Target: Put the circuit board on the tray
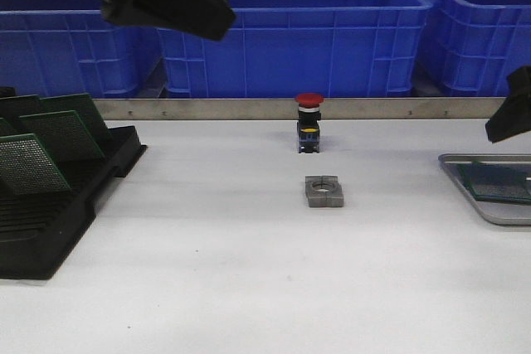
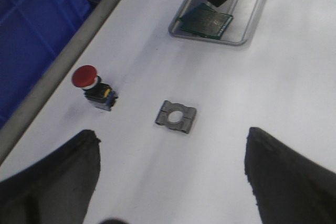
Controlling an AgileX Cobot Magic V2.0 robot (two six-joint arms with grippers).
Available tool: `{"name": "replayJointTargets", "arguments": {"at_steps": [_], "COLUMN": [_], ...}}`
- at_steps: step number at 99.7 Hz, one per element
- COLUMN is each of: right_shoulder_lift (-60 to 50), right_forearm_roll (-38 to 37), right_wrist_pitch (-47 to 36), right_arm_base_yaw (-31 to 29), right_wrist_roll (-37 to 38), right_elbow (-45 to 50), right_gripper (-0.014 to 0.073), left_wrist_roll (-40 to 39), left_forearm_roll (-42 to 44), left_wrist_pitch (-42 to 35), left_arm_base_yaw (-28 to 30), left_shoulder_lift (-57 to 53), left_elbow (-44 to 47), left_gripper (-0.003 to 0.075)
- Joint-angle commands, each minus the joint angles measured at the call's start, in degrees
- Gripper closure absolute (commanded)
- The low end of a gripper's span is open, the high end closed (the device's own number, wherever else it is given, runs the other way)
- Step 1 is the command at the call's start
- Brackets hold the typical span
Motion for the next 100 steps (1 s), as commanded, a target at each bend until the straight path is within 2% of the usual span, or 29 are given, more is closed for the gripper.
{"name": "replayJointTargets", "arguments": {"at_steps": [1,6,10,17,27,33,51,70,100], "right_shoulder_lift": [-5.5,-7.4,-9.3,-12.8,-17.9,-20.9,-29.6,-39.3,-56.6], "right_forearm_roll": [0.3,0.3,0.3,-0.6,-1.6,-1.5,-1.6,-1.2,-1.1], "right_wrist_pitch": [3.6,4.5,4.6,4.7,6.7,7.9,7.9,6.7,-0.7], "right_arm_base_yaw": [-0.3,-0.3,-0.3,-0.3,-0.3,-0.3,-0.3,-0.3,-0.3], "right_wrist_roll": [-0.1,-0.1,-0.1,-0.2,-0.2,-0.2,-1.5,-3.2,-3.4], "right_elbow": [-0.9,-0.7,-0.2,1.0,2.9,4.0,7.2,10.1,19.0], "right_gripper": [0.0083,0.0139,0.0218,0.0382,0.0579,0.0673,0.0654,0.0654,0.0654], "left_wrist_roll": [-2.1,-4.3,-6.7,-10.9,-16.1,-17.5,-22.1,-22.2,-22.2], "left_forearm_roll": [-2.7,-2.5,-2.0,-0.4,2.5,3.1,2.3,-2.7,-5.4], "left_wrist_pitch": [-1.1,-1.2,-1.2,-1.2,-1.2,-1.6,-8.7,-22.6,-25.7], "left_arm_base_yaw": [2.0,3.8,5.5,8.6,13.0,15.7,22.1,23.1,23.1], "left_shoulder_lift": [-3.9,-5.4,-6.3,-8.2,-11.1,-13.2,-20.8,-31.2,-45.5], "left_elbow": [-1.6,-1.6,-1.6,-1.4,-0.7,0.3,6.1,15.0,27.0], "left_gripper": [0.0255,0.0307,0.0357,0.0492,0.0735,0.0741,0.0741,0.0741,0.0741]}}
